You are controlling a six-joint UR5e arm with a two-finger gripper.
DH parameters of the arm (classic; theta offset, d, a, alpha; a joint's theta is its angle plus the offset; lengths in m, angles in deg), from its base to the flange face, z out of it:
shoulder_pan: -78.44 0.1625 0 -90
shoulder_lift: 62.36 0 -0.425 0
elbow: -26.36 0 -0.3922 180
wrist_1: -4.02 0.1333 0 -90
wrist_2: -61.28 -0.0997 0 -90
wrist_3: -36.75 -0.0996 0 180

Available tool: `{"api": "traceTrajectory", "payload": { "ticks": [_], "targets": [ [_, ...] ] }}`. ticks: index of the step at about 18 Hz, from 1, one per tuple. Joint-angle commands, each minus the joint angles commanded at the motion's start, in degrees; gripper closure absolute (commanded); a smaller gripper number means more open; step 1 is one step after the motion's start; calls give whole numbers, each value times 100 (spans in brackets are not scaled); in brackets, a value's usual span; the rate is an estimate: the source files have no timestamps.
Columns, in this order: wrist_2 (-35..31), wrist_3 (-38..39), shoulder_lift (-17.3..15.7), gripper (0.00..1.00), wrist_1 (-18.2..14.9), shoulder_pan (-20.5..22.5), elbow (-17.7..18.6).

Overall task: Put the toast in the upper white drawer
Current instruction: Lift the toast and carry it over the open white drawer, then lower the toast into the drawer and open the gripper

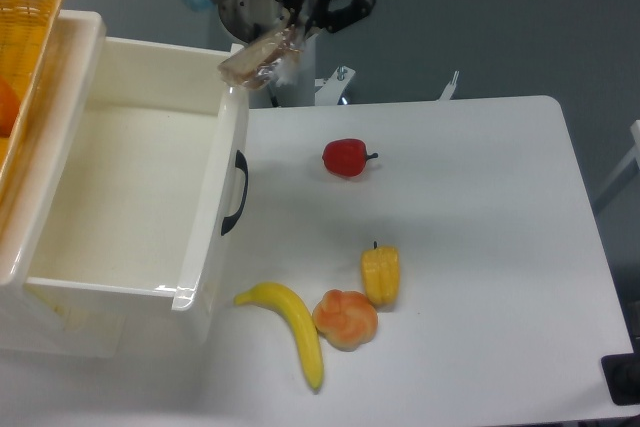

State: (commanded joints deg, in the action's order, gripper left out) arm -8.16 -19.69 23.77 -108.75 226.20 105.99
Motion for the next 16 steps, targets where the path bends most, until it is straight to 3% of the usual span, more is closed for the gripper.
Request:
{"api": "traceTrajectory", "payload": {
  "ticks": [6, 16],
  "targets": [
    [44, 247, 149, 100, 53, -474, 27],
    [18, 783, 720, 100, 589, -1354, 18]
  ]
}}
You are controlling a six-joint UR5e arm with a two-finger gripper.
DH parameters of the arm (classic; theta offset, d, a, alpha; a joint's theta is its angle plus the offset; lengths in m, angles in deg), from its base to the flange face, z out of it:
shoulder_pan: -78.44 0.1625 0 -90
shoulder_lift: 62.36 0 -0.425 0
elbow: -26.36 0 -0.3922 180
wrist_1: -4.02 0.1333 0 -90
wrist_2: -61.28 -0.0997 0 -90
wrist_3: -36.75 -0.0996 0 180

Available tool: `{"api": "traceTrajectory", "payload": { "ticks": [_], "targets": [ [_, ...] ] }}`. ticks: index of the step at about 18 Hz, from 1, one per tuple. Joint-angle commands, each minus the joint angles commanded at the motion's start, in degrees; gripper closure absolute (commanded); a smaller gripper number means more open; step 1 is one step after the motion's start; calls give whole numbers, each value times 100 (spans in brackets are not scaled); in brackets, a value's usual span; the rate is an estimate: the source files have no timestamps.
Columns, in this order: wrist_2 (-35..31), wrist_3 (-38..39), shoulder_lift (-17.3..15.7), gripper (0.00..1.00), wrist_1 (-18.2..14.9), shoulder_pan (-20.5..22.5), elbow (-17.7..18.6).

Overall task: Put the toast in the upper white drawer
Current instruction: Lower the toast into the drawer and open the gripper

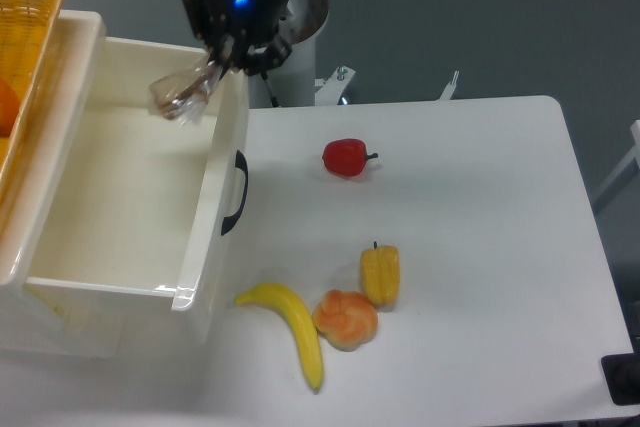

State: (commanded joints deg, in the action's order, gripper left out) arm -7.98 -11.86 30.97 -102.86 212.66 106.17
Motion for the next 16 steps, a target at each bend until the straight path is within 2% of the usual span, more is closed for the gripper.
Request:
{"api": "traceTrajectory", "payload": {
  "ticks": [7, 13, 14, 16],
  "targets": [
    [26, 308, 158, 100, 167, -237, 9],
    [26, 466, 290, 100, 167, -475, 53],
    [18, 510, 290, 97, 167, -527, 88],
    [9, 467, 282, 61, 220, -528, 114]
  ]
}}
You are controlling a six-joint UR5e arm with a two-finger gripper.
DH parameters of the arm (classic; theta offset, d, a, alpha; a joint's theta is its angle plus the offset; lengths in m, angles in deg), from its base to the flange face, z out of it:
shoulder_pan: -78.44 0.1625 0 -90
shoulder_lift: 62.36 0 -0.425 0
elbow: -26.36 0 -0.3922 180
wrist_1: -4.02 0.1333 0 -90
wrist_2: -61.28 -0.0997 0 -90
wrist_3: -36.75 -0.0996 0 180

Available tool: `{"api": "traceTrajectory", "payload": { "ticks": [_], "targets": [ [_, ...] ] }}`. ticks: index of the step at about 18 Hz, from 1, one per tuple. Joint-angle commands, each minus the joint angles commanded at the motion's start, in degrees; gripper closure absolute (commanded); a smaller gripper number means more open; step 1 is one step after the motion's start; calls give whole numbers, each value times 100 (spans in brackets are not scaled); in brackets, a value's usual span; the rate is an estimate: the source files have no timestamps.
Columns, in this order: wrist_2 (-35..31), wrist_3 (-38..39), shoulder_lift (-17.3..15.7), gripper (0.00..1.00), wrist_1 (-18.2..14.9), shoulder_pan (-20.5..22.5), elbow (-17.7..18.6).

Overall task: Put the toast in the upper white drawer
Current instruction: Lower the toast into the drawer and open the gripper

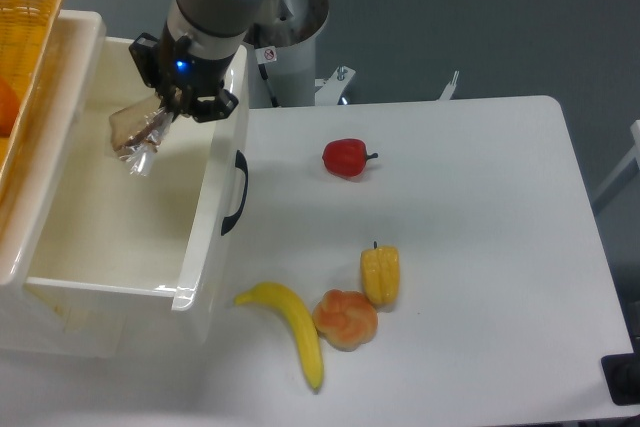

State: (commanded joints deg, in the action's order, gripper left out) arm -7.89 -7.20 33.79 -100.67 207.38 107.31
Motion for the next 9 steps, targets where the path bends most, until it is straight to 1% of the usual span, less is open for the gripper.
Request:
{"api": "traceTrajectory", "payload": {
  "ticks": [2, 4, 6, 9],
  "targets": [
    [-9, 61, -17, 48, 184, 0, 0],
    [-18, 70, -26, 37, 229, 9, 0],
    [-26, 61, -35, 19, 264, 9, -9],
    [-53, 61, -53, 9, 308, 18, -9]
  ]
}}
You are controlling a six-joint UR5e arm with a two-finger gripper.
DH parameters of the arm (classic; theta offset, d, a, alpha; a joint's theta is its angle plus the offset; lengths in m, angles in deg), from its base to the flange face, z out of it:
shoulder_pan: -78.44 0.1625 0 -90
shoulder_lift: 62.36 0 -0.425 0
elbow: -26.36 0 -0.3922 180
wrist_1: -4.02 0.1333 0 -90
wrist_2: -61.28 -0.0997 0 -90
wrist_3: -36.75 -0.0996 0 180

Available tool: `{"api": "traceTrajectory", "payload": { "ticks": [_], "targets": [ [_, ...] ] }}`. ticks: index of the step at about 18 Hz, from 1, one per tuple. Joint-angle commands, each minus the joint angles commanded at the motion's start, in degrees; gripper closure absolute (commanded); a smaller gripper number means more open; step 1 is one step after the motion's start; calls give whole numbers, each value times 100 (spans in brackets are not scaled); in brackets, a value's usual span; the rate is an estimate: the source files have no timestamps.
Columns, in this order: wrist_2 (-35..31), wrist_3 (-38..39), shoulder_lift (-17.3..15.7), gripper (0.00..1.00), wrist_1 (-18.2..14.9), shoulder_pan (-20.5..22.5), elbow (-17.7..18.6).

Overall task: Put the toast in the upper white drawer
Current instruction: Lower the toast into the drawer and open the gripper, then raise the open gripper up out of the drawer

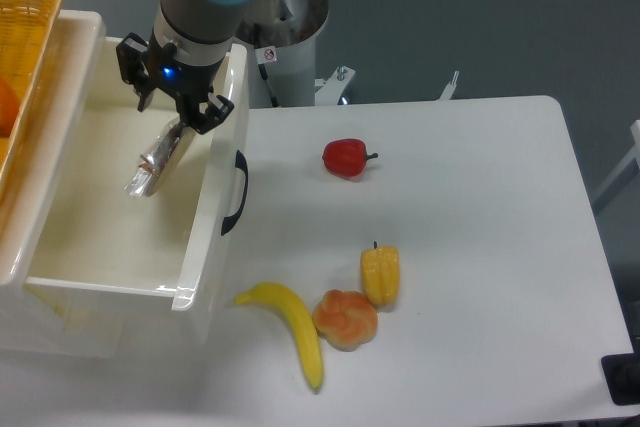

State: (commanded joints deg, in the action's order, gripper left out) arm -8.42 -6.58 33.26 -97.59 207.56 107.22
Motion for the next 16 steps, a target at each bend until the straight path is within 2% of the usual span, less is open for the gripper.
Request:
{"api": "traceTrajectory", "payload": {
  "ticks": [1, 2, 5, 11, 14, 16],
  "targets": [
    [0, -17, -9, 3, 9, 9, 0],
    [9, -18, 0, 0, 9, 17, 9],
    [9, -61, -26, 0, 17, 96, 26],
    [-175, -79, -246, 0, 413, 579, 26],
    [-631, -79, -246, 0, 658, 677, 26],
    [-1105, -175, -220, 0, 983, 677, 35]
  ]
}}
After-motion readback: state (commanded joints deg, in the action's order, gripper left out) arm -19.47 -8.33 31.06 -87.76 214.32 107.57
